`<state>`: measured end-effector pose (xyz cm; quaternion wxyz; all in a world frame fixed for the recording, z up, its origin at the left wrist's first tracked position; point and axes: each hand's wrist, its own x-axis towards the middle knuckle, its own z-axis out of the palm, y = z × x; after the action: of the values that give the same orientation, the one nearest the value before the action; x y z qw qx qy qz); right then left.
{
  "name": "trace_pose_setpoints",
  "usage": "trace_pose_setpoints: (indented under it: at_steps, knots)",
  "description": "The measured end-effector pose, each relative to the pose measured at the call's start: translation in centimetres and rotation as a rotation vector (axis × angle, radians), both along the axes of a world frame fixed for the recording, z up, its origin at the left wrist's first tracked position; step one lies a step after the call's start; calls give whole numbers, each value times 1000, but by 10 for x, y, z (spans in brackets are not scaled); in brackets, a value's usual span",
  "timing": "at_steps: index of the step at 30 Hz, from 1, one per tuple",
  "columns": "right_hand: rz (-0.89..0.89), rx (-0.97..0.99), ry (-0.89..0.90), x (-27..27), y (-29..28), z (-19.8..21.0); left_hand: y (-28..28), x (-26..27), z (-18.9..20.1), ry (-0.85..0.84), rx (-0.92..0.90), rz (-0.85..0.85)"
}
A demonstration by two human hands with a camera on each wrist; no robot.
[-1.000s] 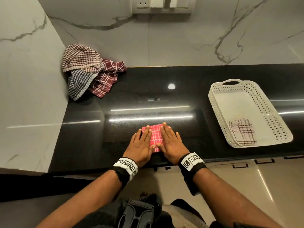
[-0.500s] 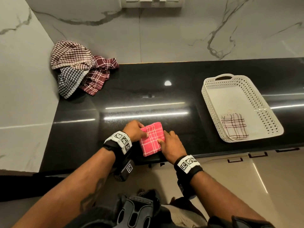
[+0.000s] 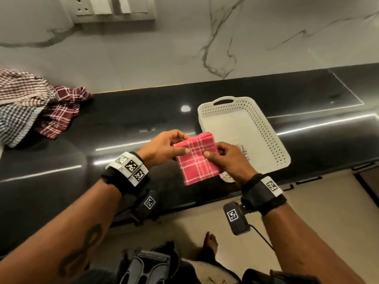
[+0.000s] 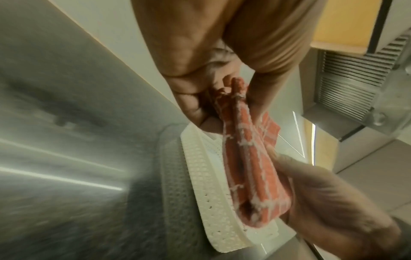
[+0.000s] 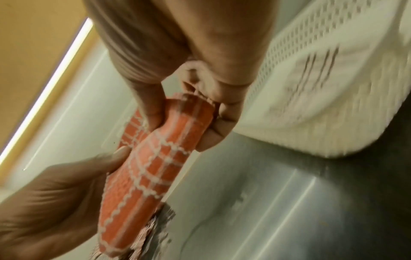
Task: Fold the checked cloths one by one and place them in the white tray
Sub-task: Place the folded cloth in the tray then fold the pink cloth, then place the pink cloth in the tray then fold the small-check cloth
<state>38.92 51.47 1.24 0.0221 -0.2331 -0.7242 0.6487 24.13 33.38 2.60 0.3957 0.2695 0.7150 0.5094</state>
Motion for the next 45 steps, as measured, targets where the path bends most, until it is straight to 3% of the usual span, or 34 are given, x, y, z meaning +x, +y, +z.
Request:
trace_pose_setpoints:
  at_steps: [4,8,12,17,23,26,31,36,41,45]
  knots:
    - [-78,185,-66,17,73,11,85,19,2,237,-121,13]
    - [8,310,-234,22,117,-5,139,26,-17,543,-352,-57]
    - [60,487,-324,26,135,-22,160,34,-35,651,-485,-126]
    - [150,557,-375,23,136,-35,172,37,-47,817,-698,-279]
    - [194,605,-456,17,134,-44,177,39,-56,930,-842,-382]
    - [166,666,-486,13,131,-40,168,36,-63,944,-807,-351]
    - [182,934,-296,-14,103,-11,124,14,-52,929,-553,-27]
    - [406,1012,-54,-63,11,-14,21,-32,-65,731,-671,156]
    - [644,983,-139,-115,-83,-60,-107,-83,-80,585,-781,388]
    - [735,950,-209,-161,-153,-89,-206,-135,-85,587,-865,479]
